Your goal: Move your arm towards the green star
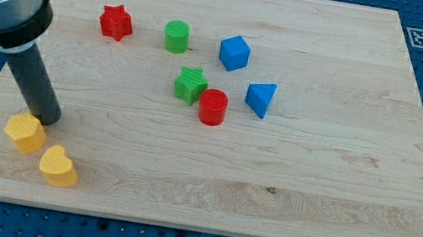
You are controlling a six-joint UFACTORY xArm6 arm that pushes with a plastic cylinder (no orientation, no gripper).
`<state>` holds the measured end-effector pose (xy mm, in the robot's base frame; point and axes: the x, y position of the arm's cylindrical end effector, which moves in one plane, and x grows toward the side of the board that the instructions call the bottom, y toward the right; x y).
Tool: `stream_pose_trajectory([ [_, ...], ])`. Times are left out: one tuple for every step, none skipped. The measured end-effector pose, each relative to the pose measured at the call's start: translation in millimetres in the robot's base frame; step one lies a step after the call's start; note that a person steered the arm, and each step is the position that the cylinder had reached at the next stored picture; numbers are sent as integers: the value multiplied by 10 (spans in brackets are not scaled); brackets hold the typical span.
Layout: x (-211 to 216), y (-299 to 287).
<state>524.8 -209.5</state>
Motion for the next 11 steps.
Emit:
stream_pose_trajectory([
  [98, 0],
  [76, 0],
  [-183, 184],
  [-183, 562],
  [-154, 841],
  [-154, 841],
  [-515, 950],
  [-873, 1067],
  [-933, 1122],
  [-939, 1480],
  [-848, 1739],
])
